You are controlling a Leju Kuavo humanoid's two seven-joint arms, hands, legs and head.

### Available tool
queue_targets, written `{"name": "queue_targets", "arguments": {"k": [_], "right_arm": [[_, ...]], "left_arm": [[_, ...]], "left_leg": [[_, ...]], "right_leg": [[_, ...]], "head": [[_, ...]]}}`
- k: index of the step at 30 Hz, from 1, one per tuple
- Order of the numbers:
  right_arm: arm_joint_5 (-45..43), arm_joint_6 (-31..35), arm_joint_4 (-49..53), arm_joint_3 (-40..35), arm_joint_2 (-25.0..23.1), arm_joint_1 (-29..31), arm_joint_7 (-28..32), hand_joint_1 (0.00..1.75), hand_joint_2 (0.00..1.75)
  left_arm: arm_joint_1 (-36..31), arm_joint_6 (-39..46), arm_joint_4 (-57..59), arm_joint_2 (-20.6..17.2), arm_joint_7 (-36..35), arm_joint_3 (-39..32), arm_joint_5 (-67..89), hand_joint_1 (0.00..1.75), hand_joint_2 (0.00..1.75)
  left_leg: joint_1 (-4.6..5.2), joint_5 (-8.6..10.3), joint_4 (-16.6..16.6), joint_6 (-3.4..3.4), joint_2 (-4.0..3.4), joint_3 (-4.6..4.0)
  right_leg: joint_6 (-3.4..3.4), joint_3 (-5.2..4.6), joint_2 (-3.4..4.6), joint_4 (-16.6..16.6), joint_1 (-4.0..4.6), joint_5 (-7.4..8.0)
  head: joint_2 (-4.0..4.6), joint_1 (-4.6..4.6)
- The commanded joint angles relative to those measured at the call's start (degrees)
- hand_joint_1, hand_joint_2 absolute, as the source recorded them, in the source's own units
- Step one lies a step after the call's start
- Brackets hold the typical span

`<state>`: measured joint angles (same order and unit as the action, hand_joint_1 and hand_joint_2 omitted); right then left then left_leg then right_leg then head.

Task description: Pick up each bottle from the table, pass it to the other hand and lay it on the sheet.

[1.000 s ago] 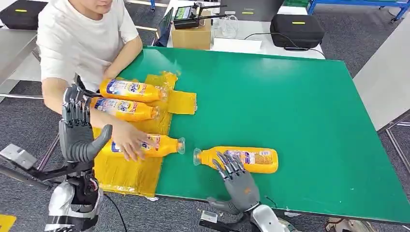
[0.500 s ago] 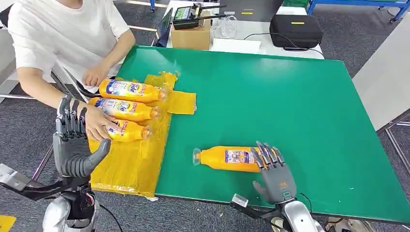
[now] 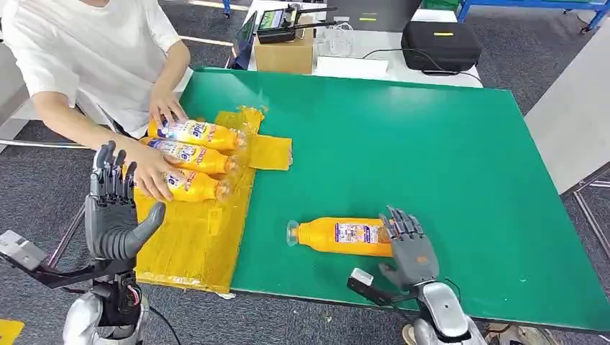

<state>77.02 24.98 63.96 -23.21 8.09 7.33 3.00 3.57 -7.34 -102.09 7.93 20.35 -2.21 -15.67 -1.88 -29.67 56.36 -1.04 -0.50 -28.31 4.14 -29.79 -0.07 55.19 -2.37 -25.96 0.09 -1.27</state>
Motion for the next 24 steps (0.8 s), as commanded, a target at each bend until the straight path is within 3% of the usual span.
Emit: {"name": "queue_targets", "arguments": {"k": [1, 11, 24], "right_arm": [[0.9, -2.9, -11.3, 0.5, -1.2, 7.9, -2.8, 0.0, 1.75], [-1.2, -4.0, -19.3, -0.2, -1.2, 15.7, 0.2, 0.0, 1.75], [-10.6, -13.5, -33.5, -5.5, -0.5, 24.8, 10.6, 0.0, 1.75]], "left_arm": [[-1.3, 0.6, 3.5, -0.5, -0.7, 0.0, -0.5, 0.0, 1.75], [-3.9, 0.0, 5.8, -0.8, -1.0, 1.1, -0.4, 0.0, 1.75], [-6.7, -0.4, 9.5, -2.3, -1.5, 3.1, -1.1, 0.0, 1.75]], "left_leg": [[-0.01, 0.02, -0.2, 0.17, -0.01, 0.25], [0.01, 0.02, -0.1, 0.13, -0.01, 0.23], [0.0, 0.08, -0.2, 0.17, 0.05, 0.31]], "right_leg": [[-0.27, 0.23, 0.05, -0.2, 0.07, 0.05], [-0.22, 0.19, 0.04, -0.1, 0.03, 0.03], [-0.29, 0.29, -0.01, -0.2, 0.06, 0.07]], "head": [[0.0, 0.02], [0.0, 0.02], [0.0, 0.02]]}}
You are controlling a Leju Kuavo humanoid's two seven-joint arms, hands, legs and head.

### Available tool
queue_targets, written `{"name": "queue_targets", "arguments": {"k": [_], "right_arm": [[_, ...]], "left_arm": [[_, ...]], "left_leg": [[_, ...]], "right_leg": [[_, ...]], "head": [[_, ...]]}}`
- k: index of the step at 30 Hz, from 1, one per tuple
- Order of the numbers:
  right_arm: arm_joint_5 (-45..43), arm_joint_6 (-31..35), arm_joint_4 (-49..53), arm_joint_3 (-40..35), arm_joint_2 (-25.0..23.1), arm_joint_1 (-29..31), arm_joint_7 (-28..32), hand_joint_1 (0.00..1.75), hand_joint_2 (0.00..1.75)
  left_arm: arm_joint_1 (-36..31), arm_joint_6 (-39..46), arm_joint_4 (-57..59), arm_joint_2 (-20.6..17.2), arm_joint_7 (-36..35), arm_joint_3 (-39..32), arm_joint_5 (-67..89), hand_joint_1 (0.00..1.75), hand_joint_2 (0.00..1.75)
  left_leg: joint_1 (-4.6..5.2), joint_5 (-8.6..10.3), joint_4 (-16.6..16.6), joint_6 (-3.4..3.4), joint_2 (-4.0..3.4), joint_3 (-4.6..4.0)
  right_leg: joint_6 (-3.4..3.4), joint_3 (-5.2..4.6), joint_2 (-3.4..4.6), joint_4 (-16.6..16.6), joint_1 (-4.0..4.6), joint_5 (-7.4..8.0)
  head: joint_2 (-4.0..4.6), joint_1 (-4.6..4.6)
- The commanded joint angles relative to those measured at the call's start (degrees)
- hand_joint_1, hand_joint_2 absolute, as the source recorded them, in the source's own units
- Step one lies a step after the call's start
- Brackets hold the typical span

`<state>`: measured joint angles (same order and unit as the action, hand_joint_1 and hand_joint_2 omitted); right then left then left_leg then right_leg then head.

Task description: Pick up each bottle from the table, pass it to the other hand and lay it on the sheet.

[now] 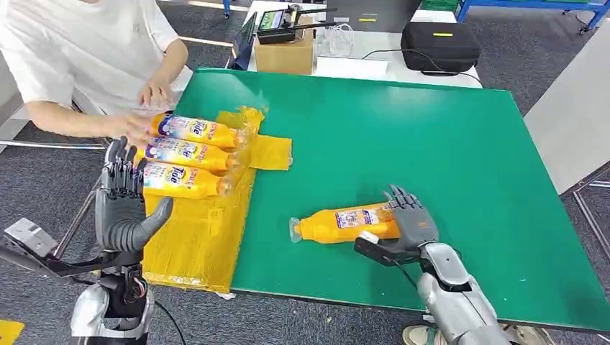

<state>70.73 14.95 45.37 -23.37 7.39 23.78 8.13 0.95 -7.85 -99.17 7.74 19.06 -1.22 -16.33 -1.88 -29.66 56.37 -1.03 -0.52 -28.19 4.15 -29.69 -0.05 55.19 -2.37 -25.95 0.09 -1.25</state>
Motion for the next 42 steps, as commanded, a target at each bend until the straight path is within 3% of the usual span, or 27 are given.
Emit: {"name": "queue_targets", "arguments": {"k": [1, 3, 4, 5, 6, 10, 16, 25, 29, 33, 38, 42], "right_arm": [[-6.6, -5.5, -16.1, -5.2, 0.2, 9.2, 8.0, 0.37, 1.75], [-6.6, -5.3, -17.3, -7.0, 0.4, 10.4, 9.2, 0.63, 1.75], [-6.0, -4.8, -18.0, -8.7, 0.7, 11.2, 10.0, 0.96, 1.75], [-6.5, -4.8, -18.4, -9.0, 0.6, 11.5, 10.4, 0.99, 1.75], [-6.8, -5.1, -18.6, -9.1, 0.5, 11.7, 10.7, 1.24, 1.75], [-6.8, -7.1, -20.4, -11.8, 0.6, 13.7, 12.5, 1.59, 1.75], [-6.7, -9.2, -22.5, -15.0, 1.0, 16.2, 13.2, 1.73, 1.75], [-9.8, -9.3, -22.5, -14.6, 1.3, 15.5, 15.1, 1.75, 1.75], [-19.9, -4.7, -18.3, -7.8, -0.5, 9.5, 19.4, 1.75, 1.75], [-28.3, 2.3, -5.4, -1.8, -3.6, 0.9, 23.1, 1.75, 1.75], [-35.0, 3.7, 14.6, 3.0, -6.2, -9.5, 23.3, 1.75, 1.75], [-37.0, 3.8, 22.1, 4.8, -7.4, -13.7, 23.7, 1.75, 1.75]], "left_arm": [[-4.8, 0.3, 7.5, -2.2, -0.1, 2.4, -0.6, 0.0, 1.75], [-5.6, 0.5, 8.6, -2.4, 0.2, 2.6, -1.0, 0.0, 1.75], [-6.1, 0.5, 9.3, -2.6, 0.2, 2.9, -1.2, 0.0, 1.75], [-6.4, 0.5, 9.8, -2.7, 0.2, 3.1, -1.3, 0.0, 1.75], [-6.7, 0.5, 10.2, -2.7, 0.3, 3.1, -1.4, 0.0, 1.75], [-7.8, 0.4, 11.4, -3.0, 0.7, 3.8, -1.7, 0.0, 1.75], [-8.4, 0.2, 11.9, -3.7, 1.2, 4.5, -1.9, 0.0, 1.75], [-8.5, 0.0, 12.1, -4.0, 1.7, 4.9, -2.0, 0.0, 1.75], [-7.4, 1.9, 12.6, -3.8, 2.0, 5.3, 0.0, 0.0, 1.75], [-4.8, 3.7, 13.4, -3.5, 3.1, 6.8, 4.8, 0.0, 1.75], [-0.6, 4.3, 12.7, -3.6, 4.9, 11.0, 13.8, 0.0, 1.75], [1.8, 5.9, 13.8, -1.6, 5.1, 12.6, 17.7, 0.0, 1.75]], "left_leg": [[0.0, 0.05, -0.1, 0.13, 0.07, 0.18], [-0.01, 0.06, -0.1, 0.13, 0.11, 0.24], [-0.01, 0.03, -0.1, 0.09, 0.09, 0.25], [-0.01, 0.07, -0.2, 0.16, 0.12, 0.34], [0.01, 0.05, -0.1, 0.12, 0.09, 0.3], [-0.01, 0.05, -0.1, 0.15, 0.13, 0.32], [0.01, 0.03, -0.1, 0.1, 0.09, 0.31], [-0.01, 0.02, -0.1, 0.1, 0.1, 0.36], [-0.06, 0.03, -0.2, 0.11, 0.17, 0.45], [-0.09, 0.04, -0.4, 0.16, 0.12, 0.62], [-0.09, -0.02, -0.2, 0.1, 0.05, 0.4], [-0.1, -0.09, -0.2, 0.17, 0.05, 0.27]], "right_leg": [[-0.24, 0.17, -0.04, -0.1, 0.05, 0.04], [-0.25, 0.23, -0.08, -0.1, 0.06, 0.03], [-0.17, 0.23, -0.06, -0.1, 0.04, 0.02], [-0.3, 0.33, -0.08, -0.2, 0.08, 0.05], [-0.22, 0.28, -0.06, -0.1, 0.04, 0.02], [-0.25, 0.34, -0.09, -0.1, 0.07, 0.03], [-0.18, 0.3, -0.06, 0.0, 0.03, 0.01], [-0.18, 0.35, -0.06, -0.1, 0.05, -0.01], [-0.22, 0.48, -0.13, -0.2, 0.11, 0.0], [-0.38, 0.63, -0.05, -0.4, 0.17, 0.03], [-0.26, 0.4, 0.0, -0.2, 0.15, -0.03], [-0.33, 0.29, -0.01, -0.1, 0.16, -0.1]], "head": [[0.0, 0.0], [0.0, 0.0], [0.0, 0.0], [0.0, -0.02], [0.0, 0.0], [0.0, 0.02], [0.0, 0.0], [0.0, 0.0], [0.0, 0.0], [0.0, 0.0], [0.0, 0.02], [0.0, 0.0]]}}
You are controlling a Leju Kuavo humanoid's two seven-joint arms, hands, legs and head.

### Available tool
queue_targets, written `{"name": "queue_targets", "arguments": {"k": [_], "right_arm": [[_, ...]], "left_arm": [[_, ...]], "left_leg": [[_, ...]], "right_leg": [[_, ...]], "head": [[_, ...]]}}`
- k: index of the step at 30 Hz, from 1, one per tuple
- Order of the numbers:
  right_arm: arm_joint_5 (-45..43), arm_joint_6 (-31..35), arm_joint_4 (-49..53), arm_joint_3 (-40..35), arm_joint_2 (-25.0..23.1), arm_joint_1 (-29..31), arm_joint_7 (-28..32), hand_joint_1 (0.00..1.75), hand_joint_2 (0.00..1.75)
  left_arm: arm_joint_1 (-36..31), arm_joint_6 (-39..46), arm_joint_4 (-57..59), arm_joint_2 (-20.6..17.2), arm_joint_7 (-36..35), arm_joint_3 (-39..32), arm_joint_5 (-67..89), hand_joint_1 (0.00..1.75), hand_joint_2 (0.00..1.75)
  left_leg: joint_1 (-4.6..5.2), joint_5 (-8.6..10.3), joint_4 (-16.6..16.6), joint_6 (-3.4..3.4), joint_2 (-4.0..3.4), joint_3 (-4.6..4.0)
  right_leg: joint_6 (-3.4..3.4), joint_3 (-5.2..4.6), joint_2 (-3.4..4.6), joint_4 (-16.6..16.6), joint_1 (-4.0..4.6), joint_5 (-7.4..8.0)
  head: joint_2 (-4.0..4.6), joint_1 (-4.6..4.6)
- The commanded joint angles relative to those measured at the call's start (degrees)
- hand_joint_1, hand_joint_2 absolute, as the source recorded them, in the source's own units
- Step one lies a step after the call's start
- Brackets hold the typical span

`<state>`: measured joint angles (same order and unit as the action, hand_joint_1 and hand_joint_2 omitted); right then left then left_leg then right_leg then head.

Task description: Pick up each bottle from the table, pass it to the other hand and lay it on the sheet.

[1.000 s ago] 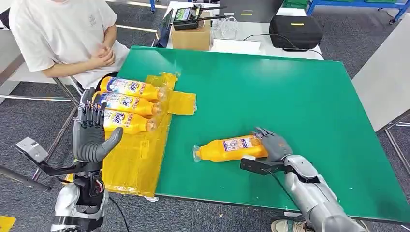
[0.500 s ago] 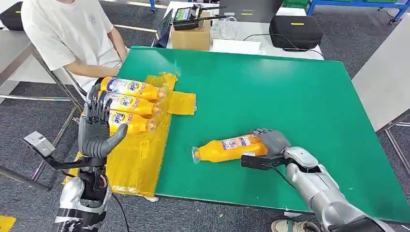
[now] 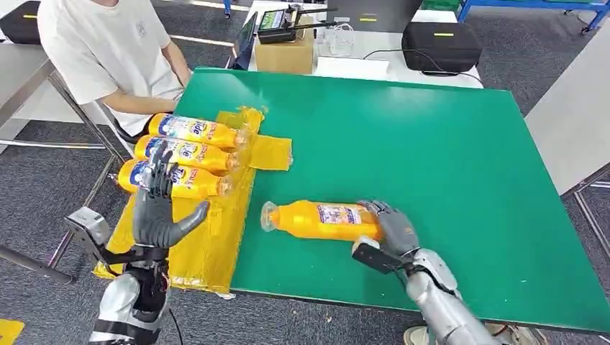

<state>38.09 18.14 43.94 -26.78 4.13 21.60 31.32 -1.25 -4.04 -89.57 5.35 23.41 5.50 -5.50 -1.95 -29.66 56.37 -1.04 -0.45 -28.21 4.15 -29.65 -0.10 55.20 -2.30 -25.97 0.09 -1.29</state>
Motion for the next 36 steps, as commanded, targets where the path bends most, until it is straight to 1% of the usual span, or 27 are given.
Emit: {"name": "queue_targets", "arguments": {"k": [1, 2, 7, 8, 9, 10, 11, 12, 14, 15, 17, 19, 20, 21, 24, 26, 27, 28, 29, 30, 31, 32, 34, 36], "right_arm": [[-4.6, 0.9, 24.3, 8.5, -4.4, -12.1, 0.5, 1.75, 1.75], [-5.7, 1.1, 25.9, 9.4, -5.0, -13.4, 0.9, 1.75, 1.75], [-8.2, 1.9, 28.7, 10.9, -6.3, -15.8, 2.0, 1.75, 1.75], [-10.2, 0.5, 29.7, 11.4, -6.7, -16.6, 1.9, 1.75, 1.75], [-11.3, -0.3, 30.1, 11.5, -7.1, -17.1, 2.2, 1.75, 1.75], [-11.6, -0.5, 30.3, 11.5, -7.3, -17.3, 2.3, 1.75, 1.75], [-12.9, -1.9, 30.5, 11.3, -7.7, -17.6, 2.6, 1.75, 1.75], [-12.8, -1.8, 30.5, 11.2, -7.9, -17.6, 2.5, 1.75, 1.75], [-14.4, -3.7, 30.2, 10.8, -8.4, -17.5, 3.0, 1.75, 1.75], [-14.8, -4.9, 29.9, 10.1, -8.7, -17.3, 3.3, 1.75, 1.75], [-15.3, -7.2, 28.5, 8.0, -10.1, -16.5, 3.7, 1.75, 1.75], [-16.3, -9.9, 27.4, 5.8, -11.0, -15.6, 4.4, 1.75, 1.75], [-16.4, -10.6, 26.8, 4.9, -11.2, -15.2, 4.6, 1.75, 1.75], [-16.4, -10.4, 26.8, 4.8, -11.6, -15.1, 4.6, 1.75, 1.75], [-14.8, -11.3, 24.7, 1.3, -11.0, -13.3, 5.7, 1.75, 1.75], [-14.5, -11.8, 22.5, -1.0, -12.3, -11.1, 6.5, 1.75, 1.75], [-14.7, -12.1, 21.5, -1.6, -12.8, -10.1, 6.5, 1.75, 1.75], [-15.0, -12.3, 21.0, -2.1, -13.2, -9.4, 6.5, 1.75, 1.75], [-15.2, -12.4, 20.8, -2.3, -13.3, -9.2, 6.4, 1.75, 1.75], [-15.2, -12.5, 20.2, -3.2, -13.4, -8.5, 6.4, 1.75, 1.75], [-15.3, -12.6, 20.1, -3.4, -13.3, -8.3, 6.4, 1.75, 1.75], [-15.3, -12.9, 19.4, -4.1, -13.5, -7.7, 6.4, 1.75, 1.75], [-15.3, -12.9, 19.2, -4.5, -14.1, -7.6, 6.4, 1.75, 1.75], [-15.4, -13.3, 17.5, -5.8, -14.6, -7.0, 6.3, 1.75, 1.75]], "left_arm": [[4.2, 2.3, 4.6, 1.3, 0.8, 5.8, 6.8, 0.0, 1.75], [4.8, 2.1, 5.0, 2.8, 0.3, 4.8, 4.1, 0.0, 1.75], [6.0, 3.4, 3.9, 4.5, 1.6, 3.0, 1.2, 0.0, 1.75], [6.4, 4.1, 3.7, 4.9, 1.9, 2.3, 0.1, 0.0, 1.75], [6.6, 4.1, 4.0, 4.8, 1.9, 2.4, 0.1, 0.0, 1.75], [6.8, 3.9, 4.3, 4.6, 1.8, 2.6, 0.2, 0.0, 1.75], [7.1, 2.8, 5.1, 4.1, 2.1, 3.7, 0.9, 0.0, 1.75], [7.4, 2.7, 5.2, 4.1, 2.4, 3.8, 0.9, 0.0, 1.75], [7.8, 0.1, 6.0, 3.2, 3.1, 5.5, 1.5, 0.0, 1.75], [8.0, -1.9, 6.1, 2.8, 3.8, 6.7, 1.5, 0.0, 1.75], [8.5, -4.2, 6.4, 2.1, 5.3, 9.3, 3.5, 0.0, 1.75], [8.0, -3.7, 7.0, 2.0, 5.9, 10.7, 5.9, 0.0, 1.75], [7.4, -3.6, 7.6, 2.4, 5.9, 10.9, 6.1, 0.0, 1.75], [7.2, -3.6, 7.6, 2.5, 5.9, 10.9, 6.1, 0.0, 1.75], [5.5, -5.1, 9.6, 2.8, 4.9, 11.3, 4.9, 0.0, 1.75], [3.9, -6.7, 10.4, 3.1, 5.2, 12.7, 5.1, 0.0, 1.75], [3.3, -6.7, 10.5, 3.2, 5.6, 13.3, 5.8, 0.0, 1.75], [3.1, -6.1, 10.5, 3.4, 5.8, 13.8, 6.6, 0.0, 1.75], [3.1, -5.7, 10.3, 3.5, 5.9, 13.8, 6.9, 0.0, 1.75], [2.8, -6.1, 10.3, 3.8, 5.4, 13.8, 6.1, 0.0, 1.75], [2.8, -6.3, 10.3, 3.9, 5.2, 13.8, 5.7, 0.0, 1.75], [2.4, -7.5, 10.4, 4.3, 4.3, 12.9, 3.1, 0.0, 1.75], [1.9, -7.9, 10.4, 4.2, 3.9, 12.5, 2.3, 0.0, 1.75], [1.3, -9.5, 10.3, 4.4, 3.3, 11.8, -0.4, 0.0, 1.75]], "left_leg": [[0.05, -0.03, -0.1, 0.15, 0.1, 0.11], [0.02, -0.06, -0.2, 0.2, 0.07, 0.19], [0.06, -0.03, -0.1, 0.12, 0.04, 0.01], [0.07, -0.03, -0.1, 0.15, 0.04, 0.1], [0.05, -0.04, -0.2, 0.18, 0.02, 0.19], [0.05, -0.02, -0.1, 0.11, 0.04, 0.05], [0.04, -0.03, -0.2, 0.16, 0.08, 0.16], [0.07, -0.02, -0.1, 0.11, 0.03, 0.07], [0.01, -0.04, -0.2, 0.18, 0.0, 0.24], [0.06, -0.03, -0.2, 0.15, -0.01, 0.13], [0.02, -0.05, -0.2, 0.22, -0.01, 0.25], [0.03, -0.03, -0.1, 0.12, -0.07, 0.07], [0.04, -0.04, -0.2, 0.18, -0.07, 0.19], [0.04, -0.02, -0.1, 0.1, -0.09, 0.03], [0.02, -0.01, -0.2, 0.12, -0.04, 0.1], [0.03, 0.02, -0.2, 0.15, -0.07, 0.15], [0.01, 0.0, -0.1, 0.1, -0.09, 0.02], [0.01, 0.01, -0.2, 0.16, -0.11, 0.12], [0.03, 0.0, -0.1, 0.13, -0.11, 0.06], [0.0, 0.0, -0.2, 0.17, -0.11, 0.15], [0.02, 0.0, -0.1, 0.11, -0.06, 0.04], [0.02, 0.02, -0.2, 0.18, -0.04, 0.18], [0.03, 0.01, -0.1, 0.09, -0.05, 0.03], [0.01, 0.0, -0.2, 0.18, -0.05, 0.21]], "right_leg": [[-0.2, 0.12, -0.07, -0.1, -0.01, -0.06], [-0.28, 0.21, -0.04, -0.2, 0.03, -0.07], [-0.2, 0.01, -0.02, -0.1, -0.03, -0.03], [-0.27, 0.09, -0.01, -0.1, -0.02, -0.03], [-0.37, 0.16, 0.01, -0.2, 0.01, -0.05], [-0.25, 0.03, -0.03, -0.1, -0.01, -0.03], [-0.35, 0.14, -0.05, -0.2, 0.02, -0.04], [-0.22, 0.03, -0.02, -0.1, -0.03, -0.03], [-0.35, 0.18, 0.04, -0.2, 0.06, -0.02], [-0.23, 0.07, 0.03, -0.1, -0.01, -0.02], [-0.34, 0.2, 0.05, -0.2, 0.06, -0.02], [-0.19, 0.01, 0.08, -0.1, 0.01, 0.0], [-0.27, 0.13, 0.1, -0.2, 0.01, 0.0], [-0.17, -0.03, 0.1, -0.1, -0.01, 0.01], [-0.24, 0.05, 0.06, -0.1, 0.02, 0.01], [-0.3, 0.07, 0.09, -0.2, 0.03, 0.04], [-0.21, -0.04, 0.1, -0.1, 0.03, 0.04], [-0.3, 0.04, 0.14, -0.1, 0.04, 0.06], [-0.23, -0.02, 0.13, -0.1, 0.01, 0.04], [-0.31, 0.08, 0.15, -0.2, 0.06, 0.06], [-0.19, -0.01, 0.08, -0.1, 0.01, 0.03], [-0.31, 0.12, 0.07, -0.2, 0.04, 0.05], [-0.15, 0.0, 0.05, -0.1, 0.0, 0.02], [-0.3, 0.17, 0.09, -0.2, 0.05, 0.02]], "head": [[0.0, 0.0], [0.0, 0.04], [0.0, 0.04], [0.0, 0.02], [0.0, 0.04], [-0.02, 0.04], [0.0, 0.02], [0.0, 0.04], [0.0, 0.02], [0.0, 0.02], [0.0, 0.02], [0.0, 0.07], [0.0, 0.02], [0.0, 0.07], [0.0, 0.07], [0.0, 0.04], [0.0, 0.02], [0.0, 0.04], [0.0, 0.04], [0.0, 0.04], [0.0, 0.04], [0.0, 0.02], [0.0, 0.04], [0.0, 0.04]]}}
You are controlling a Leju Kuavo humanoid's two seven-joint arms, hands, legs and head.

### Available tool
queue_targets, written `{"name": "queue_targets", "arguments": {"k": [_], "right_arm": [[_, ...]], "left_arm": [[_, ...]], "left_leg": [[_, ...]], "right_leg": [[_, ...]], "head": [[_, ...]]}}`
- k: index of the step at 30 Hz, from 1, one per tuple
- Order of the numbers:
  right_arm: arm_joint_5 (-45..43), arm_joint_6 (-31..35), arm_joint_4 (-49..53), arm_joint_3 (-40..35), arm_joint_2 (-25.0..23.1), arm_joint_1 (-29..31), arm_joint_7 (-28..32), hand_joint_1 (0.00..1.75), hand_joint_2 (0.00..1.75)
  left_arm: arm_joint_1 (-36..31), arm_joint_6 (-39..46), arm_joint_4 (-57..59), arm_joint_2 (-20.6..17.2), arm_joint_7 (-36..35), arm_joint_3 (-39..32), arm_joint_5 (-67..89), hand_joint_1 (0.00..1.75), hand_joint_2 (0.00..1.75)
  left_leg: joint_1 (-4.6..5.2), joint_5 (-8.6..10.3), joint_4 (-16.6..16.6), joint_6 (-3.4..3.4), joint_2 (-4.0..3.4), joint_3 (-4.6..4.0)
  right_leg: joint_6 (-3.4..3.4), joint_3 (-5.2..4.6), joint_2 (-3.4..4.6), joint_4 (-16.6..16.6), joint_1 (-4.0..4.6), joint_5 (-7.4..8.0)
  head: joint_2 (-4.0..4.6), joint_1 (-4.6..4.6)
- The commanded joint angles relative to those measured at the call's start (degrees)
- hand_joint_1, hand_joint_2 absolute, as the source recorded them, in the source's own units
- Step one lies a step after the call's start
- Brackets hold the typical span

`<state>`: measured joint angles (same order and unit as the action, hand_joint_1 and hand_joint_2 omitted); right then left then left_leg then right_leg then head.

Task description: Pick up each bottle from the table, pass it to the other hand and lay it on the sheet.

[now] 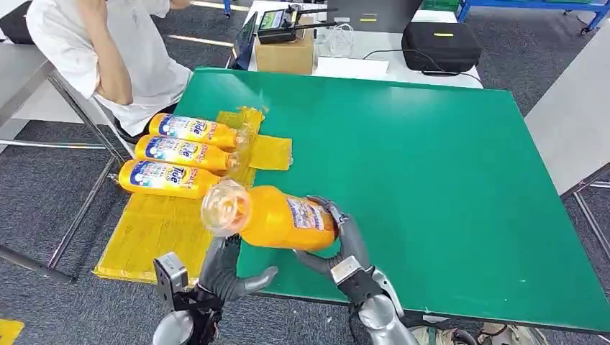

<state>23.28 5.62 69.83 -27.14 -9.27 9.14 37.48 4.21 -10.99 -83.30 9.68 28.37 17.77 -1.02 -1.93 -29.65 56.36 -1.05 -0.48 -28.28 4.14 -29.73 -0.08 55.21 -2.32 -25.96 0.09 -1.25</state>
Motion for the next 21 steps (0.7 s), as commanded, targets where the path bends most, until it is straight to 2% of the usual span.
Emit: {"name": "queue_targets", "arguments": {"k": [1, 14, 21], "right_arm": [[-0.6, -0.7, -8.6, -5.5, -1.3, 5.4, 0.2, 1.75, 1.75], [-1.0, 0.3, -16.0, -6.6, -2.2, 7.0, -0.5, 1.75, 1.75], [2.0, 1.2, -18.9, -8.5, -2.6, 7.9, -1.1, 1.75, 1.75]], "left_arm": [[-4.3, -2.7, 3.9, 0.1, -1.7, -0.5, -5.0, 0.0, 1.75], [-2.7, -7.7, -4.0, -1.5, -1.3, 3.4, -9.3, 0.0, 1.75], [-4.1, -7.0, -2.0, -1.3, -1.6, 3.7, -9.1, 0.0, 1.75]], "left_leg": [[-0.01, -0.01, -0.1, 0.13, -0.02, 0.19], [-0.02, -0.02, -0.2, 0.18, -0.03, 0.25], [-0.01, -0.02, -0.1, 0.14, -0.03, 0.19]], "right_leg": [[-0.22, 0.16, 0.05, -0.1, 0.06, 0.01], [-0.3, 0.23, 0.07, -0.2, 0.08, 0.01], [-0.24, 0.16, 0.06, -0.1, 0.06, 0.0]], "head": [[0.0, 0.0], [0.0, 0.0], [0.0, -0.02]]}}
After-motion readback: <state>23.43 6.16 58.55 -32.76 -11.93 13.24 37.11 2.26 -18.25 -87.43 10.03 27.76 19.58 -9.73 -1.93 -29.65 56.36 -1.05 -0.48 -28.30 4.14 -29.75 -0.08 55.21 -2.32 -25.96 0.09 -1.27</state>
